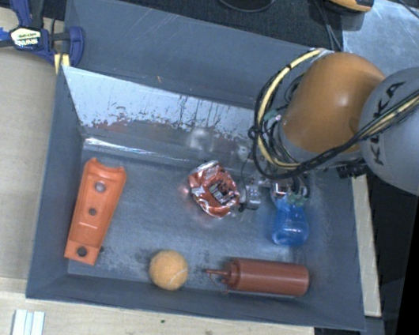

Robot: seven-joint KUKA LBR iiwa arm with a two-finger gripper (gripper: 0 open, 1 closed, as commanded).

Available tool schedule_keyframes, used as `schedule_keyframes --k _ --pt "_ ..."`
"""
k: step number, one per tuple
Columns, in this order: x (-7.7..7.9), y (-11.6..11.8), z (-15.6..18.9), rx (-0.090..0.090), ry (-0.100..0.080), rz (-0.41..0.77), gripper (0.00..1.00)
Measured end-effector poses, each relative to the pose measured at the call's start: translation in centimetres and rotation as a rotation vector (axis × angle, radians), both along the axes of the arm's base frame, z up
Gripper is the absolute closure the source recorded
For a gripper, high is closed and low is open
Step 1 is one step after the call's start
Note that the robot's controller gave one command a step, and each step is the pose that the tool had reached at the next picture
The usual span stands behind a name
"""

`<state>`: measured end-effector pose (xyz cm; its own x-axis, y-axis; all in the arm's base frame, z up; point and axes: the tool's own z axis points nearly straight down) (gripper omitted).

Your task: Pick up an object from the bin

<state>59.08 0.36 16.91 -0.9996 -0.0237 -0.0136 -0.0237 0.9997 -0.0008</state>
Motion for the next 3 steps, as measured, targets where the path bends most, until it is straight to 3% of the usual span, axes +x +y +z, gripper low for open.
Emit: schedule_keyframes --k 1,2,3 --pt "-0.3 -1.2 -3.6 0.001 0.011 -0.022 0.00" --pt "-0.1 0.4 -7.3 0.002 -0.003 -0.151 0.00" --pt "1.0 1.7 -9.7 0.002 0.006 -0.121 1.00"
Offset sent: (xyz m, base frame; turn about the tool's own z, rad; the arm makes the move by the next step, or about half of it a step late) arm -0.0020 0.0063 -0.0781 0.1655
